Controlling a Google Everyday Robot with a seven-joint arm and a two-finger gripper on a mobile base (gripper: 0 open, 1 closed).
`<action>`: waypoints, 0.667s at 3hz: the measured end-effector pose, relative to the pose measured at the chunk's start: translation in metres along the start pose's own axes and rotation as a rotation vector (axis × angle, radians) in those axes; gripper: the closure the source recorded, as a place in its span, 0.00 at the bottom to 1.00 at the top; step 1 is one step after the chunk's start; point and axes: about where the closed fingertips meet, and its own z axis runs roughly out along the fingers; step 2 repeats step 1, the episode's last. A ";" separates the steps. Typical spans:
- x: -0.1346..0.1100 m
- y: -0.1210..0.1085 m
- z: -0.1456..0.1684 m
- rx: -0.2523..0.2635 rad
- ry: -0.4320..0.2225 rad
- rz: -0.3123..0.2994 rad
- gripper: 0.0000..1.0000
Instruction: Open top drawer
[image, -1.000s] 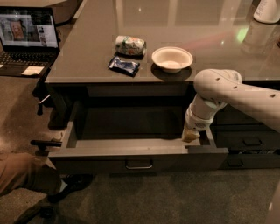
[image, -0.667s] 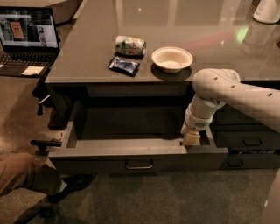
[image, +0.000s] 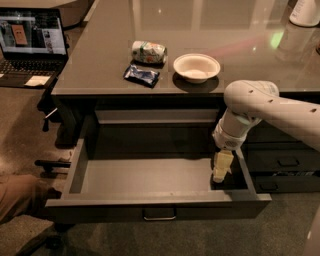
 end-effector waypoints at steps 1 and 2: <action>0.000 0.000 0.000 0.000 0.000 0.000 0.00; 0.000 0.000 0.000 0.000 0.000 0.000 0.00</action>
Offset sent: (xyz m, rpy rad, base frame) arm 0.0000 0.0000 0.0000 0.0000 0.0000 0.0000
